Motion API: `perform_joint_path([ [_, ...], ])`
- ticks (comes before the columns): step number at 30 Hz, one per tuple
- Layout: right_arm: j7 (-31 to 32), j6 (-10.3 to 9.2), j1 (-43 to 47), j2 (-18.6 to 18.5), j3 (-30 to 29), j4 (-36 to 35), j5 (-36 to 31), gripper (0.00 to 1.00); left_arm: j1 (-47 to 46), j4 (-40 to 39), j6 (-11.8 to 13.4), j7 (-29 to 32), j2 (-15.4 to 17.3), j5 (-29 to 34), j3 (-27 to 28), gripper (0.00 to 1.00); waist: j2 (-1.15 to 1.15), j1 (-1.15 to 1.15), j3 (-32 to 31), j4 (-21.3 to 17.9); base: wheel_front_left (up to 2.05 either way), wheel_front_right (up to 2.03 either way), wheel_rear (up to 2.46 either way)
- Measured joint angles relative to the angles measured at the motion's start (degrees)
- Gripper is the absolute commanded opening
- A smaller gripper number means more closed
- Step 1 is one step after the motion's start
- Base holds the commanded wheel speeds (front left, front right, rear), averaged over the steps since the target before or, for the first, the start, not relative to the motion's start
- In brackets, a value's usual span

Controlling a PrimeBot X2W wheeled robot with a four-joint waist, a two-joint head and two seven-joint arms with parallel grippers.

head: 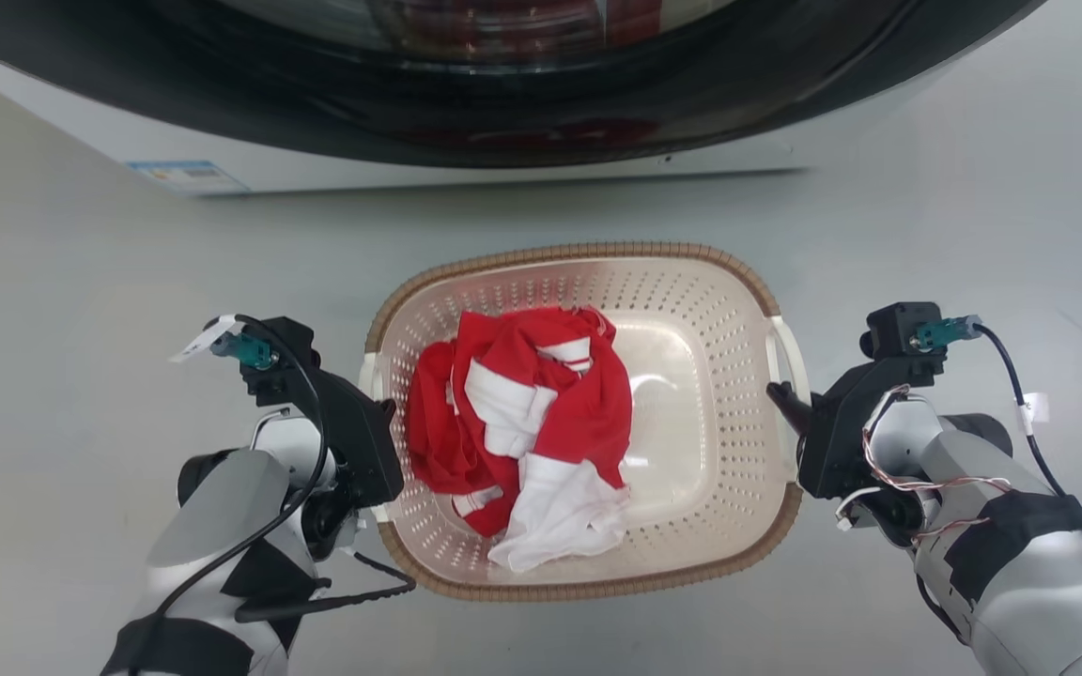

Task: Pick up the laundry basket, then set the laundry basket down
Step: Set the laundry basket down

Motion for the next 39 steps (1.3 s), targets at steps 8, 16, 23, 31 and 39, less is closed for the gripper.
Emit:
perform_joint_path([
  [8, -4.9, 0.00, -1.3, -0.5, 0.8, 0.0, -2.2, 0.00, -1.2, -0.2, 0.6, -5.4, -0.3, 0.6, -0.3, 0.00, 0.00, -0.01, 5.6, 0.7, 0.00, 0.00, 0.00],
  [16, -9.2, 0.00, -2.1, -0.5, 1.4, 0.7, -3.0, 0.00, -1.2, -0.2, 0.9, -10.8, -0.5, 1.5, -1.2, 0.00, 0.00, -0.01, 8.6, 1.3, 0.00, 0.00, 0.00],
  [23, -11.2, 0.00, -2.2, -0.2, 1.6, 2.2, -3.0, 0.00, -1.2, -0.3, 0.9, -13.5, -0.7, 1.6, -2.3, 0.00, 0.00, -0.02, 9.2, 1.3, 0.00, 0.00, 0.00],
  [31, -11.6, 0.00, -2.3, 0.5, 1.7, 4.1, -2.8, 0.00, -1.2, -0.3, 0.4, -13.9, -0.7, 0.9, -3.8, 0.00, -0.01, -0.02, 9.8, 1.0, 0.00, 0.00, 0.00],
  [39, -11.5, 0.00, -3.2, 0.5, 2.1, 5.0, -2.6, 0.00, -1.3, -0.3, 0.4, -13.4, -0.7, -0.2, -4.7, 0.00, -0.02, -0.02, 10.8, 0.8, 0.00, 0.00, 0.00],
])
